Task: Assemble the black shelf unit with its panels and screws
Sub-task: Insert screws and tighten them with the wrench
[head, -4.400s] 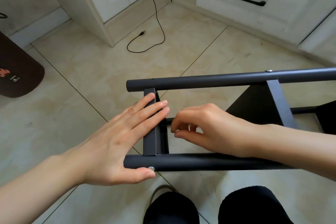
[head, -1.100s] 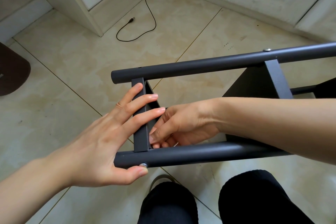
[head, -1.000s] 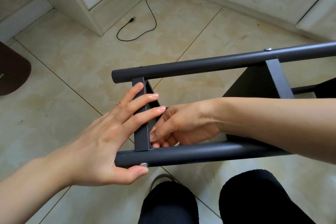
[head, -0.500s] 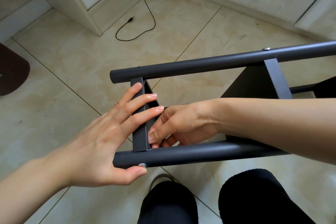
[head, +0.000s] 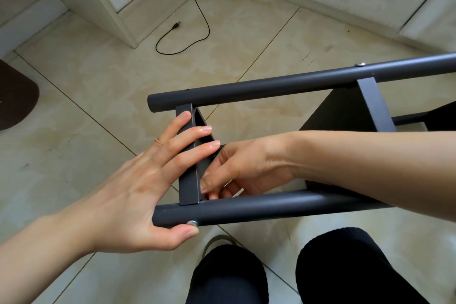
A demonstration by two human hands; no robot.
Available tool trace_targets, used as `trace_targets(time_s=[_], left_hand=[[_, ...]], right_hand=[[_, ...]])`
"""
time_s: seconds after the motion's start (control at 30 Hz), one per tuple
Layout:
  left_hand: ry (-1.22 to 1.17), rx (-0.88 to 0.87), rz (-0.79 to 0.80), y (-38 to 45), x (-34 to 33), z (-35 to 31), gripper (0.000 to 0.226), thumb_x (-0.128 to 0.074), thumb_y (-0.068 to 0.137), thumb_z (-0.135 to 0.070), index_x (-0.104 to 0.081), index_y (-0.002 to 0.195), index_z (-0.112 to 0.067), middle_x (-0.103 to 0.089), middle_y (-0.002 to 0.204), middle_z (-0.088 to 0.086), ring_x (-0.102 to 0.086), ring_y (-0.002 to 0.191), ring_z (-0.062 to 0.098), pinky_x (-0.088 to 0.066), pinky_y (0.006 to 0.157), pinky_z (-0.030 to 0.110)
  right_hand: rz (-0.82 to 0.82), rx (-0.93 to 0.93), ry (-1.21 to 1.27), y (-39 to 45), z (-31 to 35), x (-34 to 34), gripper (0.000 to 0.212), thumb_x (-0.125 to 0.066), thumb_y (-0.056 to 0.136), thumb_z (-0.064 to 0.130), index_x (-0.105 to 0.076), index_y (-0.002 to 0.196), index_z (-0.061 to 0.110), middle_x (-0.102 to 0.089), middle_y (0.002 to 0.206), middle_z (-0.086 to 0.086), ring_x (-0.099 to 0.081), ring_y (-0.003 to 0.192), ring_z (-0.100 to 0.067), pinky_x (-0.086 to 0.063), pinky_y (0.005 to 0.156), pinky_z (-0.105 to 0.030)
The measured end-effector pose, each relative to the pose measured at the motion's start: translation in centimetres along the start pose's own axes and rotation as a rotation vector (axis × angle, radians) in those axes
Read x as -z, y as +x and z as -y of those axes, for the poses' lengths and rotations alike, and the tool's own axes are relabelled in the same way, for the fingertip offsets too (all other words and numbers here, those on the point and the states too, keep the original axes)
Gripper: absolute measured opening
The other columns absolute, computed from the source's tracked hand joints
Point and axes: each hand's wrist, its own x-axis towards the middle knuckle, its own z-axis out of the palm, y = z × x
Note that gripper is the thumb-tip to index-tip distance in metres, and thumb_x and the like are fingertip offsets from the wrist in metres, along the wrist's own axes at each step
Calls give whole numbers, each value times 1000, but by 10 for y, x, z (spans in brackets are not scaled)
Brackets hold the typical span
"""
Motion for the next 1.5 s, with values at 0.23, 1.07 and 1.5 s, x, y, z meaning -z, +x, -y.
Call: trace_targets(time_s=[0.23,1.07,1.5], left_hand=[[35,22,8,0,2,-2,99,-61,73,-59,-24,157,-22,-16,166,-9,-4,156,20,-35,98,27],[13,16,9,1,2,-1,94,-62,72,-57,-29,154,-25,-18,165,-10,-4,156,21,-37,96,27],[12,12,3,1,2,0,91,-62,73,-58,-31,152,-25,-18,165,-10,-4,156,21,-37,98,30]], right_hand=[[11,10,-14,-1,0,1,24,-61,95,12,-68,72,14,-64,69,1,-53,62,-11,-48,62,-23],[-59,4,-104,0,0,-4,27,-59,97,21,-67,72,14,-60,60,3,-51,60,-12,-44,63,-24],[-12,-30,-35,0,3,4,24,-61,94,14,-67,71,14,-62,67,1,-49,62,-11,-40,64,-24]])
